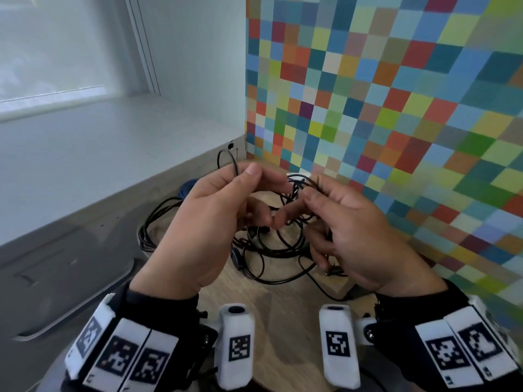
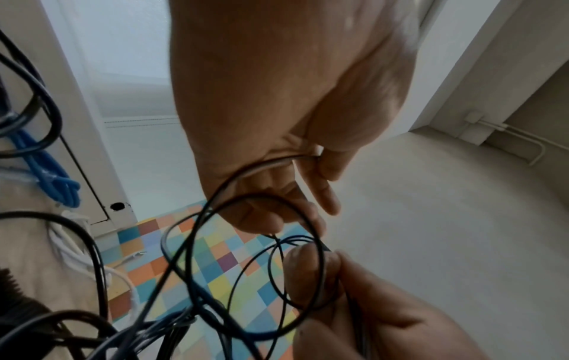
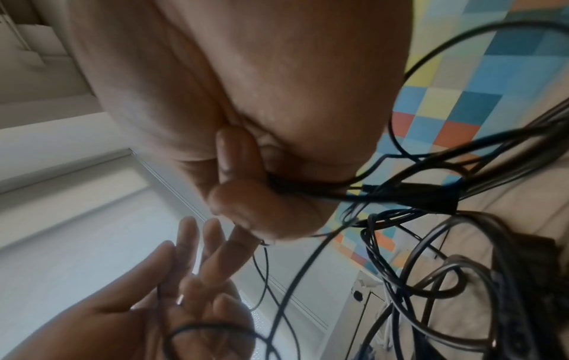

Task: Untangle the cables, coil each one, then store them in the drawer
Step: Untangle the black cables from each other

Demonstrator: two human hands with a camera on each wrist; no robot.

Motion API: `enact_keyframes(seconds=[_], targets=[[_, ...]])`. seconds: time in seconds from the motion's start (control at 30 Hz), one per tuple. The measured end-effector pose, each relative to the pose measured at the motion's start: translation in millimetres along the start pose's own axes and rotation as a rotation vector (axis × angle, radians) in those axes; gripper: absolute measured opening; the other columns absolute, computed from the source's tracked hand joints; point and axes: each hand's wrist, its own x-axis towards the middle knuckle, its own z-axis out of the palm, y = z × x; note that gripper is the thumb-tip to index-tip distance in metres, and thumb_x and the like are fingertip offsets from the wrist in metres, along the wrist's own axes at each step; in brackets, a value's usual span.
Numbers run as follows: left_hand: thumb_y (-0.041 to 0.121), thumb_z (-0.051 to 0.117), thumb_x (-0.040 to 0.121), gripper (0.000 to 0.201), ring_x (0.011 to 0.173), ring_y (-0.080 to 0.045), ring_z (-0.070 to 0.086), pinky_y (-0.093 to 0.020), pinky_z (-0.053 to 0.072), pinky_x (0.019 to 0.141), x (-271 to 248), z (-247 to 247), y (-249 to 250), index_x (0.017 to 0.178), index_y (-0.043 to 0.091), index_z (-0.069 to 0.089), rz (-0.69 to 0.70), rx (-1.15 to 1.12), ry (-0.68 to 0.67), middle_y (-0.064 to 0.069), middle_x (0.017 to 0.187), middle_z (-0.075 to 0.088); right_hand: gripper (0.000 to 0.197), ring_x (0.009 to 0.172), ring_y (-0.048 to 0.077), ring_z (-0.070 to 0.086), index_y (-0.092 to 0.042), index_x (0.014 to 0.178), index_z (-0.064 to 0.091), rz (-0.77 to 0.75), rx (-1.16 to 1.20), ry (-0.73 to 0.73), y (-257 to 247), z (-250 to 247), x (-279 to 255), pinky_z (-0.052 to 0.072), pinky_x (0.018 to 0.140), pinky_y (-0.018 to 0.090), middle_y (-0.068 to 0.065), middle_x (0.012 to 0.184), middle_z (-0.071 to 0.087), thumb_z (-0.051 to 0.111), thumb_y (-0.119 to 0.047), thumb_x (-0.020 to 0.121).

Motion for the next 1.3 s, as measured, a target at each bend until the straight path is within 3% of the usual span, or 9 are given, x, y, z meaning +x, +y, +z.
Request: enact_keyframes(seconds=[0.13,0.27,0.43,0.53,0.7,0.83,1.03,1.17,1.3], targets=[[0.03,0.046,0.107,0.032,0.069,-0.019,0.051,-0.035,0.046,0.07,1.7,6.5,-2.1,0.094,0.019,0.072,0.061,-0.017,0.084,-0.011,0.092,0.071,0.025,0.038,0.015,0.028,-0.025,0.119,0.062,0.002,-0.058,-0.085,-1.3,1.7,-3.1,0.038,0.041,0.028,0.012,0.099,0.078,0.039,-0.021,0.112],[0.028,0.043,0.109,0.034,0.071,-0.017,0.052,-0.034,0.05,0.071,1.5,13.0,-3.4,0.091,0.018,0.069,0.058,-0.021,0.102,-0.006,0.083,0.063,0.028,0.037,0.01,0.033,-0.023,0.134,0.056,0.033,-0.111,-0.179,-2.5,7.8,-5.9,0.04,0.043,0.03,0.013,0.092,0.078,0.038,-0.022,0.112],[0.029,0.039,0.11,0.035,0.06,-0.021,0.052,-0.037,0.048,0.064,1.4,10.2,-1.1,0.094,0.013,0.065,0.055,0.029,0.097,-0.007,0.071,0.058,0.027,0.038,0.017,0.027,-0.025,0.097,0.06,0.039,-0.054,-0.196,-4.3,2.2,-5.5,0.039,0.04,0.027,0.021,0.081,0.073,0.038,-0.022,0.112],[0.028,0.037,0.111,0.035,0.058,-0.021,0.051,-0.044,0.05,0.068,3.0,6.3,0.5,0.096,0.01,0.064,0.081,-0.001,0.122,-0.009,0.067,0.056,0.033,0.04,0.018,0.033,-0.034,0.089,0.061,0.044,-0.134,-0.141,-3.3,-2.2,-5.2,0.041,0.047,0.035,0.015,0.093,0.076,0.039,-0.024,0.112],[0.025,0.036,0.112,0.035,0.059,-0.019,0.049,-0.039,0.054,0.072,6.4,2.3,1.2,0.094,0.011,0.063,0.15,-0.082,0.195,-0.008,0.066,0.055,0.023,0.045,0.012,0.043,-0.028,0.096,0.058,0.075,-0.393,-0.052,0.9,-3.3,-2.0,0.047,0.051,0.037,0.005,0.102,0.076,0.042,-0.033,0.111],[0.026,0.037,0.112,0.034,0.057,-0.018,0.048,-0.038,0.055,0.073,6.2,2.7,2.1,0.094,0.012,0.063,0.174,-0.129,0.249,-0.008,0.065,0.053,0.021,0.047,0.008,0.048,-0.022,0.098,0.053,0.121,-0.532,-0.074,4.8,-0.2,0.5,0.043,0.058,0.038,-0.016,0.106,0.077,0.041,-0.033,0.111],[0.027,0.036,0.112,0.036,0.057,-0.018,0.048,-0.036,0.055,0.075,4.8,8.1,6.3,0.093,0.012,0.063,0.199,-0.208,0.286,-0.007,0.066,0.052,0.02,0.04,0.005,0.047,-0.023,0.096,0.057,0.155,-0.325,-0.188,0.3,9.9,-3.0,0.042,0.051,0.035,0.003,0.098,0.08,0.045,-0.028,0.111],[0.027,0.036,0.111,0.035,0.059,-0.018,0.049,-0.036,0.055,0.076,3.2,7.0,8.5,0.096,0.012,0.063,0.208,-0.187,0.257,-0.007,0.068,0.052,0.021,0.037,0.015,0.035,-0.019,0.092,0.06,0.099,-0.175,-0.175,0.2,8.4,-1.1,0.034,0.043,0.033,0.015,0.085,0.077,0.049,-0.022,0.109],[0.028,0.041,0.109,0.037,0.052,-0.016,0.042,-0.034,0.053,0.068,2.2,-2.8,8.7,0.089,0.017,0.069,0.218,-0.035,0.194,-0.003,0.062,0.048,0.017,0.033,0.009,0.027,-0.012,0.086,0.074,0.042,0.085,-0.05,-2.1,2.5,1.0,0.035,0.033,0.022,0.015,0.077,0.072,0.064,-0.027,0.089]])
